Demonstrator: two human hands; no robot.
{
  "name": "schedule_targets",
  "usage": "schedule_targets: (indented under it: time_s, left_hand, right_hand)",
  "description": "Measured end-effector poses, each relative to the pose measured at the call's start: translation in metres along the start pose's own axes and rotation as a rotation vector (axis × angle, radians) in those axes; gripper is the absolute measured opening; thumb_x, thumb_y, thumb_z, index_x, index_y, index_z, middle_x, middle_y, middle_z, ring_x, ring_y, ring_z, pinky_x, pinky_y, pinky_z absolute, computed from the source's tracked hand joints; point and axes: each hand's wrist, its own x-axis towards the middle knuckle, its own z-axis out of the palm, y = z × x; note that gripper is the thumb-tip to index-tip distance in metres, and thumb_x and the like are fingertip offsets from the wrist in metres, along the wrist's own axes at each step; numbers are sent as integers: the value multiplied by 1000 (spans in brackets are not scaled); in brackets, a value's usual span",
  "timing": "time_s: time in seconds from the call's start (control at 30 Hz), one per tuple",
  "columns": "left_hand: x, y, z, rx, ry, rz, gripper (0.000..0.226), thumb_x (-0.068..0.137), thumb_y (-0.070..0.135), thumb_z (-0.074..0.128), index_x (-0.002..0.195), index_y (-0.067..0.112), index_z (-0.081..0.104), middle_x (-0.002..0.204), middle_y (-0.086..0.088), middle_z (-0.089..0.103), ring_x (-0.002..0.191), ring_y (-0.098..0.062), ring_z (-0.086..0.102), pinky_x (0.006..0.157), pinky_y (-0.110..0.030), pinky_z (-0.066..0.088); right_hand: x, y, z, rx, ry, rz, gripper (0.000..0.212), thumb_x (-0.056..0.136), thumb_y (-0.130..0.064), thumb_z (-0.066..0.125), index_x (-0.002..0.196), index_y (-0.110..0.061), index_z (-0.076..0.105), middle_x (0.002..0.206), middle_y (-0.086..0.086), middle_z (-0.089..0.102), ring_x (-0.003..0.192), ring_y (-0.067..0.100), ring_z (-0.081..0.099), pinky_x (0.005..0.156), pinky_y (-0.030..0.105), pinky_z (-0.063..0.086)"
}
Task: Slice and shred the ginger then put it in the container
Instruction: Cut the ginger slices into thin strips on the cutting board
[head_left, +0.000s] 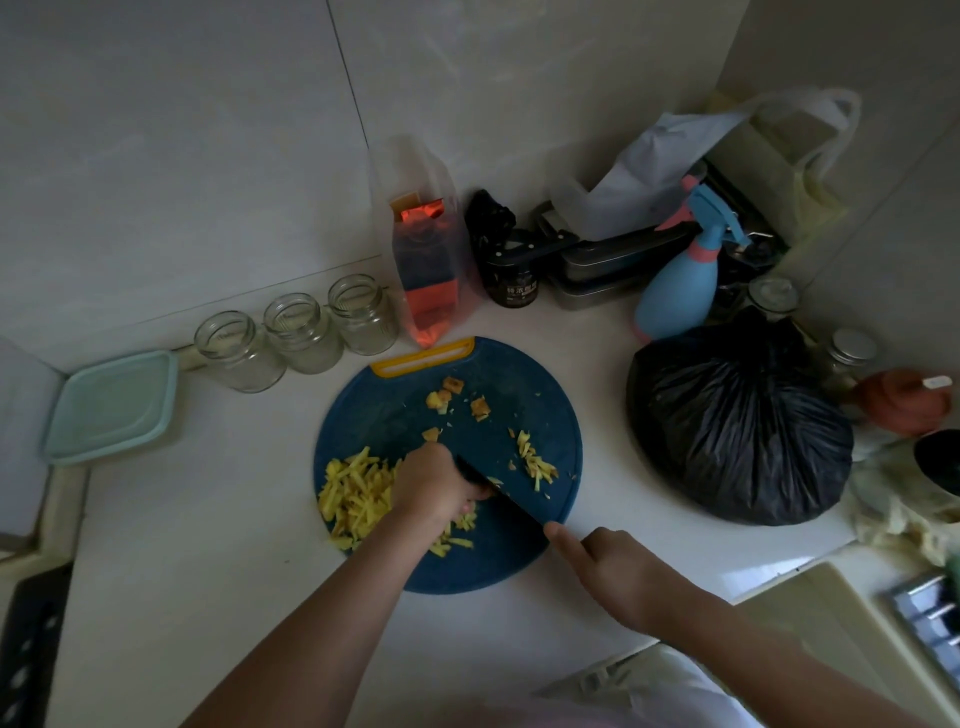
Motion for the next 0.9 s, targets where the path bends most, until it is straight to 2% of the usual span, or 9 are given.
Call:
schedule_targets:
  time_s: [0.17,0.23,0.37,0.47,0.57,0.67,0.73,0.8,0.9]
  left_hand:
    - [1,2,-3,58,-9,-38,23,72,24,80,72,4,70,56,-3,67,40,-9,58,53,-26,56]
    - [1,3,-3,46,-17,-42,26,72,27,81,65,6,68,51,0,64,36,-5,55,49,-19,50]
    - [-1,4,-2,91,-20,-29,32,74,32,81,59,8,66,51,3,64,42,-6,57,59,-20,54]
    - [-2,8,-3,242,-4,9,26,79,31,76,69,9,67,61,3,67,56,-9,64,62,-21,53]
    - [-1,16,-4,469,97,59,22,85,30,69,90,9,67,92,-2,69,85,-18,66,70,-26,52]
    - [1,24,1,471,200,241,24,93,30,57,102,11,67,103,-6,68,93,-21,63,76,-29,51]
    - [4,27,8,398,233,417,36,93,36,56,120,13,59,120,-6,59,112,-22,54,92,-31,46]
    - [10,30,18,378,138,549,58,91,45,56,140,17,43,142,-8,42,134,-25,33,111,-33,27]
    - [13,26,40,558,21,650,71,92,56,45,151,28,19,160,-4,7,147,-23,0,119,-43,1]
  right_hand:
    - [2,-7,13,-82,52,-3,65,94,-66,21,63,-14,45,67,1,50,66,16,50,68,28,40]
    - [4,-8,12,52,15,36,65,93,-69,24,66,-13,46,66,2,51,59,14,48,63,26,40]
    - [3,2,4,437,-115,171,66,84,-77,36,60,-16,42,47,-2,40,37,13,32,41,21,29]
    - [-1,11,-6,482,-166,140,64,75,-81,39,56,-20,36,46,-3,34,38,13,27,40,21,25]
    - [-1,12,-21,501,-139,57,63,75,-80,38,57,-20,37,49,-1,34,40,15,28,40,22,26]
    - [3,10,-36,517,-57,11,63,74,-80,37,57,-19,38,50,1,35,40,15,29,40,22,29]
    - [4,11,-44,493,19,15,63,73,-80,37,57,-19,39,49,0,36,39,14,29,40,22,30]
    - [5,14,-49,462,83,20,62,73,-78,38,58,-18,41,48,-1,36,39,14,29,40,22,30]
    - [2,18,-52,489,105,34,61,74,-76,41,57,-18,38,46,-2,33,38,14,27,40,22,29]
